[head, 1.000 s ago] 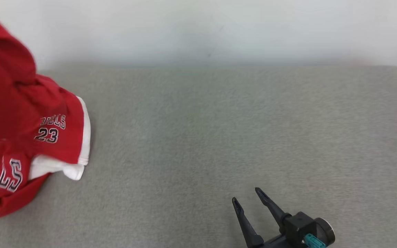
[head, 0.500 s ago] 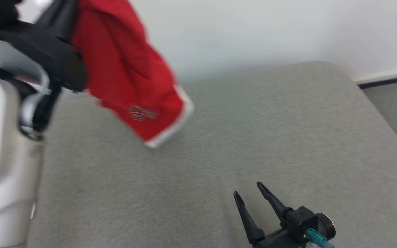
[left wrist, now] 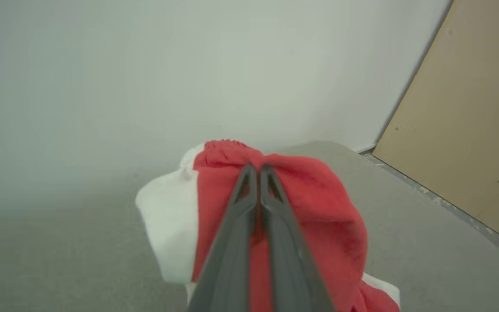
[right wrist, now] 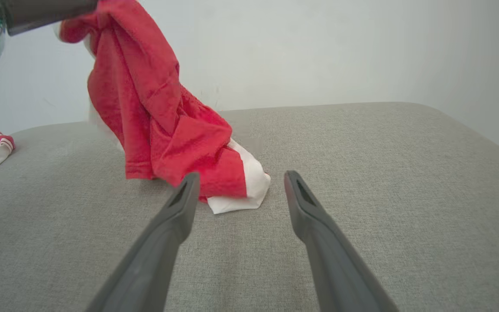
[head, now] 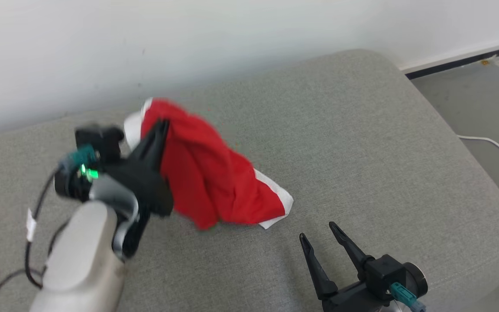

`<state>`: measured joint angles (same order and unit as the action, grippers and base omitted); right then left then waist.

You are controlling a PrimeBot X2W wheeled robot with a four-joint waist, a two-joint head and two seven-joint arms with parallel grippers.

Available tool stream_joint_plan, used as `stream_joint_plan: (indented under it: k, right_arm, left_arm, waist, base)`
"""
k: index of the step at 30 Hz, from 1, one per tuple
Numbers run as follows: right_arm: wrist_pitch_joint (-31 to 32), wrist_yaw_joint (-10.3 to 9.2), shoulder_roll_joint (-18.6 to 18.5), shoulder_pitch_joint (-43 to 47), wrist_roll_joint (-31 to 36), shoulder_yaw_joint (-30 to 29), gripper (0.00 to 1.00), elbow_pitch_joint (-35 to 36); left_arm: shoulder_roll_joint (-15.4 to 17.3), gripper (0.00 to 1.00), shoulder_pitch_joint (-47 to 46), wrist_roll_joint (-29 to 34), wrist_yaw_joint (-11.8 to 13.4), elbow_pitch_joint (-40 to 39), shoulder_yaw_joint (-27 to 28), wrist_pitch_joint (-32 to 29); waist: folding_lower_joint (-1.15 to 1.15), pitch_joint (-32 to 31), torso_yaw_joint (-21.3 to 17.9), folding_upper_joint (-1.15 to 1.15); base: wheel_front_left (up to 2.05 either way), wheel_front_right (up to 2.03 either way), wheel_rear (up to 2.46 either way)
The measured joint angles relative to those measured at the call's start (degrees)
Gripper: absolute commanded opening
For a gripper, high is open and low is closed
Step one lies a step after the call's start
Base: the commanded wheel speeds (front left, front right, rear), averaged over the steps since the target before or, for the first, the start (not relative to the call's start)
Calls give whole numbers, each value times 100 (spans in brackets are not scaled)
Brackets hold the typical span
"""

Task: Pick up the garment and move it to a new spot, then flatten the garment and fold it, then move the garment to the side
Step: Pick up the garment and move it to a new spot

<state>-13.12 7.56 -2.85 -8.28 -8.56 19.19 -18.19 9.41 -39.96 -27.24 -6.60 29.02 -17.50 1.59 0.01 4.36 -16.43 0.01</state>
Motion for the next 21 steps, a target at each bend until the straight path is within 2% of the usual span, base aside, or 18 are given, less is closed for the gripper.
stream_joint_plan:
  k: [9,10,11,17,21]
  right_arm:
    - [2,0,0,17,8,-171,100,-2]
    - [5,0,1,35,10,-242,100,-8]
    - [7,0,1,41,10,-286,100,-11]
    - [19,0,2,169,60,-534,100,-32]
    - [18,0,0,249,119,-777,100,-13]
  left_arm:
    - [-62,0,664,81,130,1048,-127,434]
    - [-99,16,767,74,124,1163,-179,489]
    - [-121,100,806,75,112,1199,-193,531]
    - [-204,100,1284,-13,156,1156,-154,998]
    - [-178,100,1807,-34,358,702,96,1277]
  waist:
    - [0,72,275,0]
    - [0,42,373,0]
    - [0,22,421,0]
    - [-1,-200,649,-1]
    - [-1,-341,794,0]
  base:
    - [0,0,0]
    - [0,0,0]
    - [0,0,0]
    - [0,0,0]
    - [0,0,0]
